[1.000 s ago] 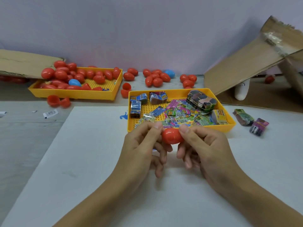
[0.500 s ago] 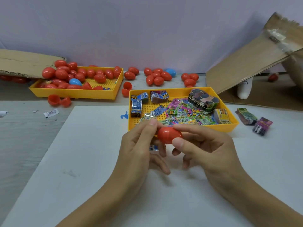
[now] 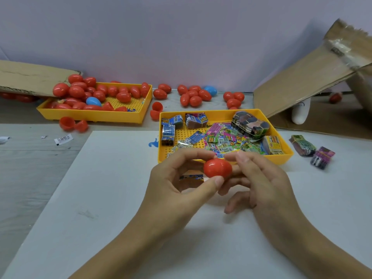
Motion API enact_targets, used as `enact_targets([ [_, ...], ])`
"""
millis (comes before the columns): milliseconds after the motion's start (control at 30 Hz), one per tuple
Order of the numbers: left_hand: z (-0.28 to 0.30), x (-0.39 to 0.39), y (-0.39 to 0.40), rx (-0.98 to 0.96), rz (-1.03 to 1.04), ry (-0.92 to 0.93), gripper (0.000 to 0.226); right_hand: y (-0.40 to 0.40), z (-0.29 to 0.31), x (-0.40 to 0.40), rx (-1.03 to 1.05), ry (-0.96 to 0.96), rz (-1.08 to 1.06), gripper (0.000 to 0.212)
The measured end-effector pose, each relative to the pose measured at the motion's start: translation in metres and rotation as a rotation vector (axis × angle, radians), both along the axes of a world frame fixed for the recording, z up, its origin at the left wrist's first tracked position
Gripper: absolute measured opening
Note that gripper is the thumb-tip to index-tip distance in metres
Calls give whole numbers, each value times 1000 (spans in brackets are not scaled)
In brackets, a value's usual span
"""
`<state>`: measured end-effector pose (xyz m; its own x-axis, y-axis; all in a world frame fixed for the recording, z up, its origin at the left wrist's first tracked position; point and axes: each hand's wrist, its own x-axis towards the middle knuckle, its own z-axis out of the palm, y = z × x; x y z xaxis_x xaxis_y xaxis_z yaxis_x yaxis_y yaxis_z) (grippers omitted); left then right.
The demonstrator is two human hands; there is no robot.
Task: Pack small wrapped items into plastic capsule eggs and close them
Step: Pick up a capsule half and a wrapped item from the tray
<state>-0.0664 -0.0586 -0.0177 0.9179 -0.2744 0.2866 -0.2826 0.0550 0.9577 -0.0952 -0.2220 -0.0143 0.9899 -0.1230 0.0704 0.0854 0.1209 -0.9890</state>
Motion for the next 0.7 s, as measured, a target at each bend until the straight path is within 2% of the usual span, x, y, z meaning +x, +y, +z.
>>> enact_targets([
  [67,0,0,0,52,-11,-51,31,1,1,0,-19,-1,14,32],
  [200,-1,-1,-1,50,-23,-107,33,1,2,-2,4,-63,-14,19],
  [267,0,-2,-1,11,21,-20,27,0,1,-3,6,-78,-16,21],
  [367,3,-3,0,-30,94,123,3,1,-1,-3,-26,-90,-7,39],
  [467,6,-3,-2,-58,80,228,33,1,-5,-1,-83,-124,-4,35],
  [567,8,-3,-3,-88,46,318,46,2,-7,-2,-129,-146,51,32],
  [633,8,-2,-2,-84,47,311,46,3,-7,-3,-150,-147,87,33],
  [700,6,-1,-2,-74,54,289,36,2,-7,-3,-156,-143,103,34],
])
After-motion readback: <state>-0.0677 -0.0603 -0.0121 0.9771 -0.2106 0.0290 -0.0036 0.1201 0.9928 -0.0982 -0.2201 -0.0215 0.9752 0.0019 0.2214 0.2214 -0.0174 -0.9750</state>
